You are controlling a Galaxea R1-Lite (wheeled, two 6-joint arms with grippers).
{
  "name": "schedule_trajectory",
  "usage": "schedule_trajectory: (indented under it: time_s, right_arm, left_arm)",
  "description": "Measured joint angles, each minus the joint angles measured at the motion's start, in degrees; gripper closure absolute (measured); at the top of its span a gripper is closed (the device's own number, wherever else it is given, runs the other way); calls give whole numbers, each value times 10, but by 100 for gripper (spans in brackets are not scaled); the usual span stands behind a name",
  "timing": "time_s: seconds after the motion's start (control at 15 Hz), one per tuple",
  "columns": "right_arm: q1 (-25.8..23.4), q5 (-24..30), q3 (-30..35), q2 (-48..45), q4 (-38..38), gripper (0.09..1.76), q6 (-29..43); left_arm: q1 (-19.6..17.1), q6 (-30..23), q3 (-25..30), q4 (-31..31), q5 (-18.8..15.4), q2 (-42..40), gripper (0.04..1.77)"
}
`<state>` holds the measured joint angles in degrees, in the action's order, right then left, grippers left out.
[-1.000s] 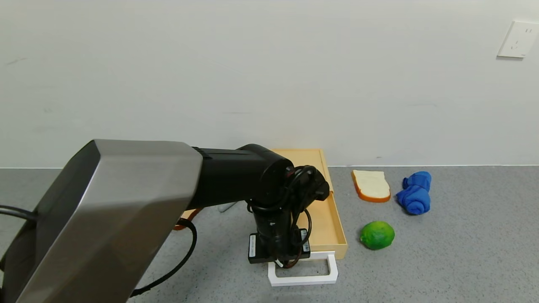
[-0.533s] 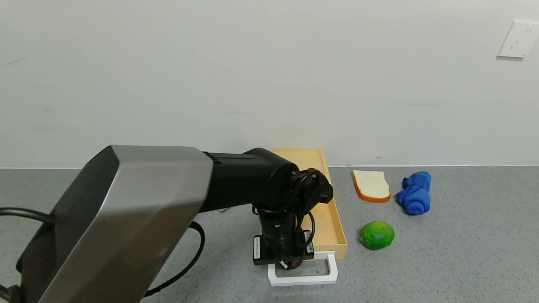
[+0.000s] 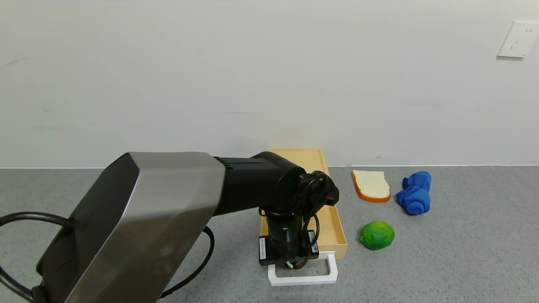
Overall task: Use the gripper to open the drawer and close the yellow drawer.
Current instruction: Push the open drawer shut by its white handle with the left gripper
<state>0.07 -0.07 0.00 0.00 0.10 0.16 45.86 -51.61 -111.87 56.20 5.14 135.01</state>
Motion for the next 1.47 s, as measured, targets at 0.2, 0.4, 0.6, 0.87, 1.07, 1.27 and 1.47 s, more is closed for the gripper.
schedule_trajectory:
  time_s: [0.2, 0.4, 0.6, 0.87, 1.07, 1.27, 1.47]
  right_arm:
    - [0, 0, 0, 0, 0, 15, 0]
    - [0, 0, 0, 0, 0, 15, 0]
    - [0, 0, 0, 0, 0, 15, 0]
    - [0, 0, 0, 0, 0, 15, 0]
    - [0, 0, 0, 0, 0, 15, 0]
    - [0, 0, 0, 0, 0, 15, 0]
    - [0, 0, 0, 0, 0, 15, 0]
  left_arm:
    - [-1, 0, -1, -12, 28, 4, 170]
    - [-1, 4, -7, -15, 35, 6, 170]
    - [-2, 6, -11, -16, 52, 6, 170]
    - [-4, 15, -13, -43, 64, 6, 170]
    - [-7, 26, -13, -61, 66, 8, 170]
    - [-13, 38, -14, -70, 82, 12, 170]
    - [-24, 56, -15, -90, 99, 17, 170]
